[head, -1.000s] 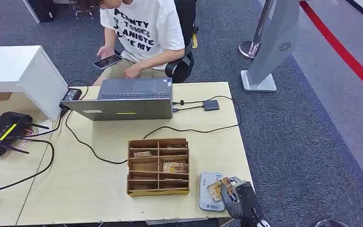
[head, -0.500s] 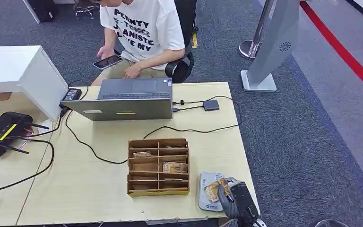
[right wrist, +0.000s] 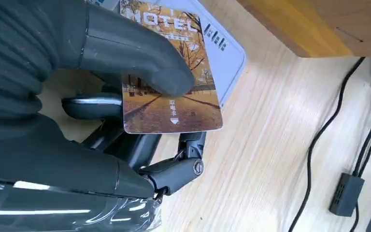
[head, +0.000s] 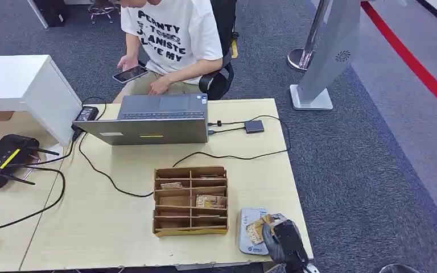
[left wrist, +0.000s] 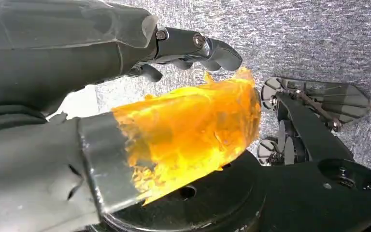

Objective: Pass the card to the sensor for recognition and then transmit it.

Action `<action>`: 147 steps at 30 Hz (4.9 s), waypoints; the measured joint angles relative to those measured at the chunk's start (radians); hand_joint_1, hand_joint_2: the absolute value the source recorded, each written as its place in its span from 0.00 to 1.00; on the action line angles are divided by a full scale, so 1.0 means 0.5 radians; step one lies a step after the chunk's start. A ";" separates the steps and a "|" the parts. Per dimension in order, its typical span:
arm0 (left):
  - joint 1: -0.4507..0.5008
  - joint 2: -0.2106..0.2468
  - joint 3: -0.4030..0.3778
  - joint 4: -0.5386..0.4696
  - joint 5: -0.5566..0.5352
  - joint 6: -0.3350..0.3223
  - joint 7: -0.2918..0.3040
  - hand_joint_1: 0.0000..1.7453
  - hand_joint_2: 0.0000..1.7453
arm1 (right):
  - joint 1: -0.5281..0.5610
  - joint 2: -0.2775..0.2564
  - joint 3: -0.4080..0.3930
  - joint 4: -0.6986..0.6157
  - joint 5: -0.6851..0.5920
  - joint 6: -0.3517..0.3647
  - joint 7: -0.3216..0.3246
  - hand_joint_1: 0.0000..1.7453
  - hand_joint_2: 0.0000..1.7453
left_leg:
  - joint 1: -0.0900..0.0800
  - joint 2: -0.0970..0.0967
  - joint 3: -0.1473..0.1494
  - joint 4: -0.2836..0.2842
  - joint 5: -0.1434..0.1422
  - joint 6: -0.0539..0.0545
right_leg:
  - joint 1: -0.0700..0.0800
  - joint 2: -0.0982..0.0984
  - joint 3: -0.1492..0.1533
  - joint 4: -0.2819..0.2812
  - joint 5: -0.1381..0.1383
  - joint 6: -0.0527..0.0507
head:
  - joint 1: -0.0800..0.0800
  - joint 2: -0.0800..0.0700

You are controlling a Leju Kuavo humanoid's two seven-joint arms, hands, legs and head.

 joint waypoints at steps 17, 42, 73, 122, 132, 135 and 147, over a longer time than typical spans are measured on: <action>0.000 0.000 0.018 0.000 -0.015 0.000 0.000 0.00 0.00 | -0.014 0.000 0.028 0.040 0.199 -0.098 0.092 1.00 1.00 | 0.000 0.000 0.001 0.000 0.000 0.000 | 0.000 0.000 0.000 0.000 0.000 0.000 | -0.001 0.000; 0.000 0.000 0.040 0.000 -0.028 0.002 0.005 0.00 0.00 | -0.029 0.000 0.053 0.063 0.362 -0.148 0.170 1.00 1.00 | 0.000 0.000 0.001 0.000 0.000 0.000 | 0.000 0.000 0.001 0.000 0.000 0.000 | 0.000 0.000; 0.000 0.000 0.040 0.000 -0.032 -0.001 0.005 0.00 0.00 | -0.031 0.000 0.054 0.076 0.389 -0.151 0.188 1.00 1.00 | 0.000 0.000 0.001 0.000 0.000 0.000 | 0.000 0.000 0.001 0.000 0.000 0.000 | 0.000 0.000; -0.001 -0.029 0.084 0.000 -0.044 0.038 -0.002 0.00 0.00 | 0.327 0.617 -0.686 -0.388 1.496 -0.276 -0.417 1.00 1.00 | 0.000 0.000 0.000 0.000 0.000 0.000 | 0.000 0.000 -0.001 0.001 -0.001 -0.002 | 0.000 0.000; -0.002 -0.030 0.089 0.000 -0.062 0.024 -0.003 0.00 0.00 | 0.347 0.704 -0.765 -0.481 1.558 -0.276 -0.510 1.00 1.00 | 0.000 0.000 0.000 0.000 0.000 0.000 | 0.000 0.000 -0.001 0.001 -0.001 -0.002 | -0.001 0.000; -0.002 -0.029 0.089 0.000 -0.084 0.015 -0.007 0.00 0.00 | 0.319 0.710 -0.768 -0.519 1.643 -0.276 -0.517 1.00 1.00 | 0.000 0.001 0.000 0.000 0.000 0.000 | 0.000 0.001 -0.001 0.001 -0.001 -0.002 | 0.000 0.000; -0.031 -0.009 0.060 0.000 -0.233 -0.040 -0.021 0.00 0.00 | -0.263 0.616 -0.498 -0.510 2.287 -0.275 -0.226 1.00 1.00 | 0.000 0.005 0.002 0.000 0.004 -0.003 | 0.000 0.003 0.000 0.002 0.002 -0.002 | 0.000 0.000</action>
